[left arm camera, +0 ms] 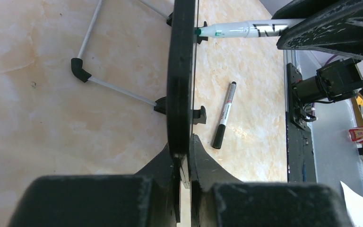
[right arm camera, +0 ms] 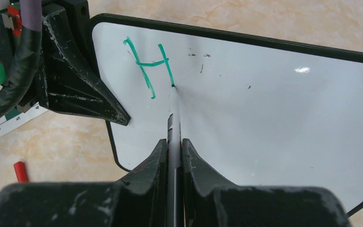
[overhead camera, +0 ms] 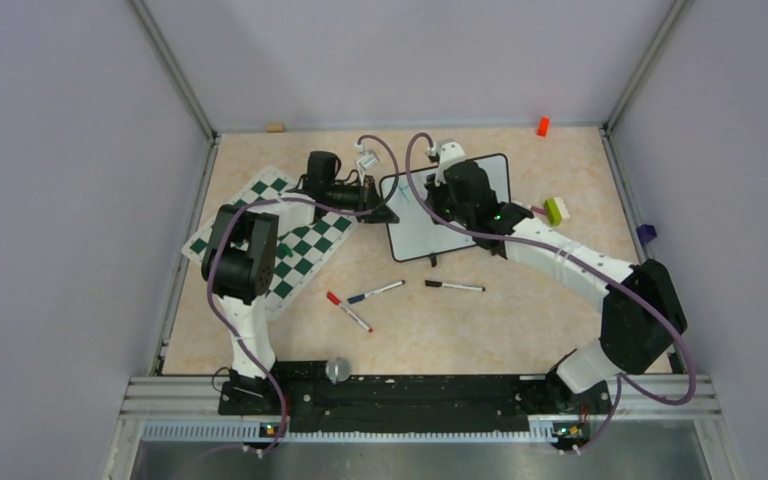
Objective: Write a sentence on the whiteboard
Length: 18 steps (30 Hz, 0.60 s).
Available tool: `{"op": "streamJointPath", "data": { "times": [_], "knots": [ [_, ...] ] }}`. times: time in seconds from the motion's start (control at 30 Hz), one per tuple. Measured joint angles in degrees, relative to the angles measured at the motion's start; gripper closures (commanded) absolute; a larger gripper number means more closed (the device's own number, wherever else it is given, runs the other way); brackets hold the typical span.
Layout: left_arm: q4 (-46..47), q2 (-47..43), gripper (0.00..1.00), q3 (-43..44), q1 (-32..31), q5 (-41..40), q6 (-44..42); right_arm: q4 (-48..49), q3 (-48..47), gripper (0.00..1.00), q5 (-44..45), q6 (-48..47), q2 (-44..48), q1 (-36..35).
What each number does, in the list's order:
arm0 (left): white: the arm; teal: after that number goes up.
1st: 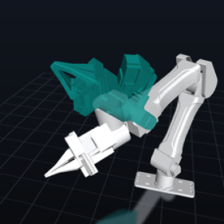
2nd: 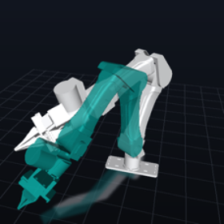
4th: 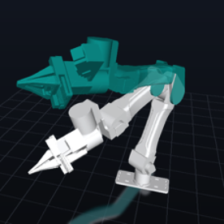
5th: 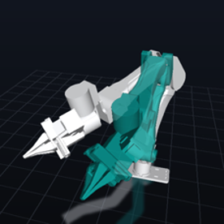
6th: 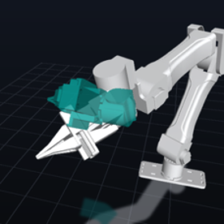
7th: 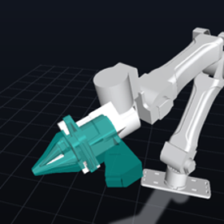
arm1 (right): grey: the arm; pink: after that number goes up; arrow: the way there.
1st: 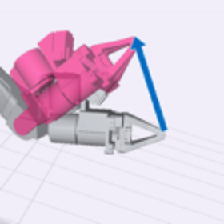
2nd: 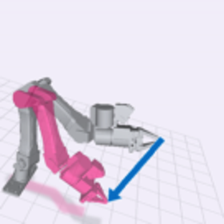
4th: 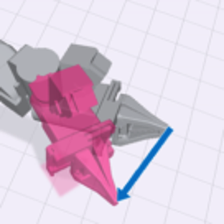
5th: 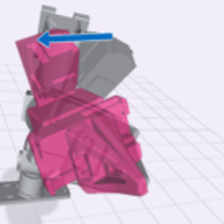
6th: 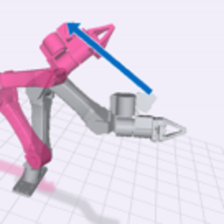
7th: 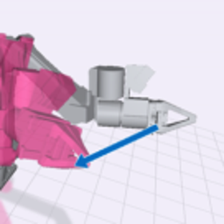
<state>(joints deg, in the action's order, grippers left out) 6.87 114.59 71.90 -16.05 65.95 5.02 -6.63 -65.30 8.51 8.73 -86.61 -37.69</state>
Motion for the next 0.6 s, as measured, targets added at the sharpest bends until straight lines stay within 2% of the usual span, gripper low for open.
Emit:
{"op": "streamJointPath", "data": {
  "times": [0.33, 0.6],
  "knots": [
    [0.0, 0.0, 1.0, 0.0, 0.0, 0.2, -0.3, -1.6, 0.8, 1.0, -0.2, 0.1, 1.4, 0.0],
    [-0.1, 0.0, 1.0, 0.2, -0.2, 0.2, -0.6, -2.2, 1.4, 1.0, -0.5, -0.2, 8.4, 0.1]
  ]
}}
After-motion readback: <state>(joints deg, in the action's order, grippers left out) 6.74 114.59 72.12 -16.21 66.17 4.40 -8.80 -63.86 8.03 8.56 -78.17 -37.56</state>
